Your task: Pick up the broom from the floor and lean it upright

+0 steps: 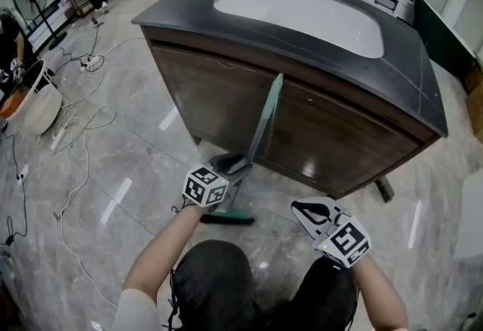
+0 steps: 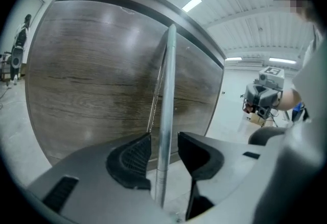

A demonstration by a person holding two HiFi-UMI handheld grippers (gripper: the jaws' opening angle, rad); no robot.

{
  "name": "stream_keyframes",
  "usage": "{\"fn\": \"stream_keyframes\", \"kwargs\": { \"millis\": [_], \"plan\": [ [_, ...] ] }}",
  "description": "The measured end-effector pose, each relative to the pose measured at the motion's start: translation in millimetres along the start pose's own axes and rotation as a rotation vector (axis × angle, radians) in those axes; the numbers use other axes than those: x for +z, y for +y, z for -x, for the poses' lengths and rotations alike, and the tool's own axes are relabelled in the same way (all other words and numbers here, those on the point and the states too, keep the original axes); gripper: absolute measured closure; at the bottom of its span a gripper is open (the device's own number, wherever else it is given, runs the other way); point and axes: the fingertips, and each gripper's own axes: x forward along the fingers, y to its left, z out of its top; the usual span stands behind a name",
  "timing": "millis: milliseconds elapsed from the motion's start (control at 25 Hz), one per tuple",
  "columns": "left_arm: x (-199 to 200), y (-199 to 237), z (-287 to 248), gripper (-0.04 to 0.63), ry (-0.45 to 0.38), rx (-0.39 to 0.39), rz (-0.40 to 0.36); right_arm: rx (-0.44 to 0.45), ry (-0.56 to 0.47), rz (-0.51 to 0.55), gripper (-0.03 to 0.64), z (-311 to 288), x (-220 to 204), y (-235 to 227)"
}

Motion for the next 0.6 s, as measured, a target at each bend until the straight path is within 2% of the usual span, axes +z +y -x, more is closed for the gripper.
{"fn": "stream_keyframes", "kwargs": {
  "millis": [200,360,600],
  "plan": [
    [8,-10,15,0.451,-0.011,-0.005,-0.071,-0.015,0.006,0.001,0.617,-2,-2,-8],
    [18,-18,28,0.451,-0.071,-0.006,-0.138,-0.064,0.009,0.011,0.617,-8,-6,-21],
    [-16,-47,45,0.451,-0.044,-0.055,-0.181,-0.031,0.040,-0.022,0.617,-31,-30,-11]
  ]
}}
